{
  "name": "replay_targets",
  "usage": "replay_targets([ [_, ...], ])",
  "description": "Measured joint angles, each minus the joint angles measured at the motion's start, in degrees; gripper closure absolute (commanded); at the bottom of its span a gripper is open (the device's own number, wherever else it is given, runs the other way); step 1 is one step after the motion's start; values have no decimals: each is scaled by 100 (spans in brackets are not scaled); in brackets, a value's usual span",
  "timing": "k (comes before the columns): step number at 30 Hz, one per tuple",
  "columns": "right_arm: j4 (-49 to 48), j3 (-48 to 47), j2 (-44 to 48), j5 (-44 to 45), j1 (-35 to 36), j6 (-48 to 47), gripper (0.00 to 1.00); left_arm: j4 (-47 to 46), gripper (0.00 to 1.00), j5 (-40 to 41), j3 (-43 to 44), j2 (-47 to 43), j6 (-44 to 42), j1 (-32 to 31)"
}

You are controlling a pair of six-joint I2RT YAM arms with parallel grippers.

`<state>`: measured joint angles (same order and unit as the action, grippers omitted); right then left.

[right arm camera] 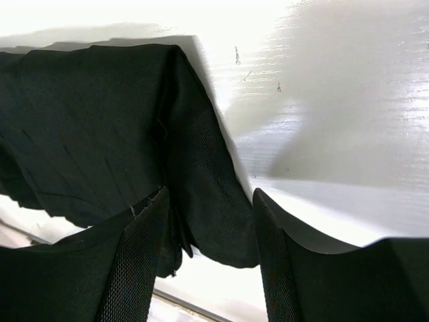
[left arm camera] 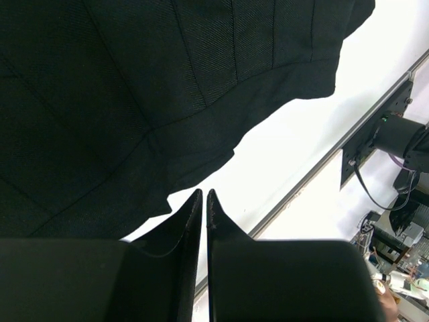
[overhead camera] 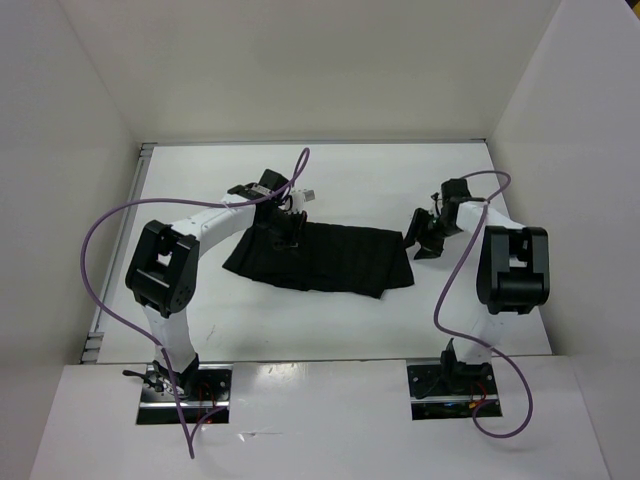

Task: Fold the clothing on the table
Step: Fold the skirt

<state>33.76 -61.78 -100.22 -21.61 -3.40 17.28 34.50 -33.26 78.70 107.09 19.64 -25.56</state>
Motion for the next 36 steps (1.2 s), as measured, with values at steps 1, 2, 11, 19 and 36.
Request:
replay_targets([
  [1,-4,0,-39,-52,-17,-4,41,2,88,0,0,0,0,0],
  [2,-9,0,-72,-103,-42,-22,41,0,88,0,-2,0,0,0],
  [11,-155,293,-142,-706,-138,55,41,22,88,11,-35,0,0,0],
  [19,-393,481,-142,-1357,-138,175,41,33,88,13,-35,0,0,0],
  [36,-560,511,-236,-1792,175,214,83,-15,88,-20,-39,0,4,0],
])
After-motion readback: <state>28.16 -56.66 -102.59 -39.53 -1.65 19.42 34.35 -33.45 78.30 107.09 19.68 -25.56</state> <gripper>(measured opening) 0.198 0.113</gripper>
